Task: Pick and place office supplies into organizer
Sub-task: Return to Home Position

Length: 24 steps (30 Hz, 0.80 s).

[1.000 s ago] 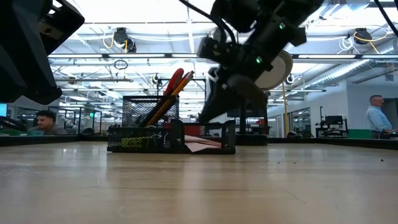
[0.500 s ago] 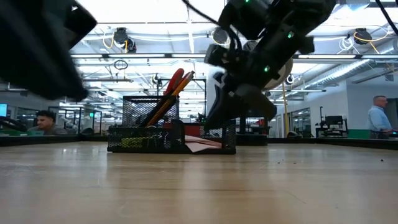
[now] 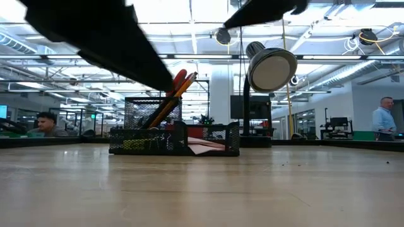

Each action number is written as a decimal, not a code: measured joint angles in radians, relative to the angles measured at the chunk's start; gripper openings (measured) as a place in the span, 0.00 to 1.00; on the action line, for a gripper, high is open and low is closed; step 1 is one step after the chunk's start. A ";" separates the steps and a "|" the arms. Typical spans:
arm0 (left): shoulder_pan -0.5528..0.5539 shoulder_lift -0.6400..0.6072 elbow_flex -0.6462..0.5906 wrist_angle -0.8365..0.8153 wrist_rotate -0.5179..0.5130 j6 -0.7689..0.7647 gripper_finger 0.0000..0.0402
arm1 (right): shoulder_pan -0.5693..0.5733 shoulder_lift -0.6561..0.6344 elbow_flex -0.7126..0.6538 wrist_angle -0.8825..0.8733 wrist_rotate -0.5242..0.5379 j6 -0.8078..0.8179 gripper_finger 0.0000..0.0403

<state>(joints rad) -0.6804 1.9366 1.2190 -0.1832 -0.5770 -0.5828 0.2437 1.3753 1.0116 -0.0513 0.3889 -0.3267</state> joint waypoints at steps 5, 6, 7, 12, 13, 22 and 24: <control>0.032 0.000 0.000 0.022 0.022 -0.142 0.21 | 0.045 -0.150 -0.084 0.032 0.000 -0.002 0.00; 0.038 0.000 0.000 0.027 0.032 -0.163 0.21 | 0.050 -0.178 -0.106 0.043 -0.001 -0.002 0.00; 0.043 0.000 0.000 0.032 0.038 -0.186 0.21 | 0.054 -0.203 -0.131 0.060 0.000 -0.006 0.00; 0.058 0.000 0.000 0.059 0.058 -0.318 0.21 | 0.059 -0.313 -0.241 0.219 0.000 -0.087 0.00; 0.060 0.000 0.000 0.061 0.058 -0.334 0.21 | 0.058 -0.332 -0.256 0.246 0.000 -0.091 0.00; 0.065 0.000 0.000 0.088 0.068 -0.348 0.21 | 0.057 -0.399 -0.298 0.349 0.001 -0.132 0.00; 0.065 0.000 0.000 0.089 0.074 -0.364 0.21 | 0.057 -0.396 -0.299 0.346 0.000 -0.135 0.00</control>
<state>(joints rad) -0.6155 1.9366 1.2190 -0.0945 -0.5033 -0.9470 0.3004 0.9793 0.7124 0.2948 0.3893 -0.4622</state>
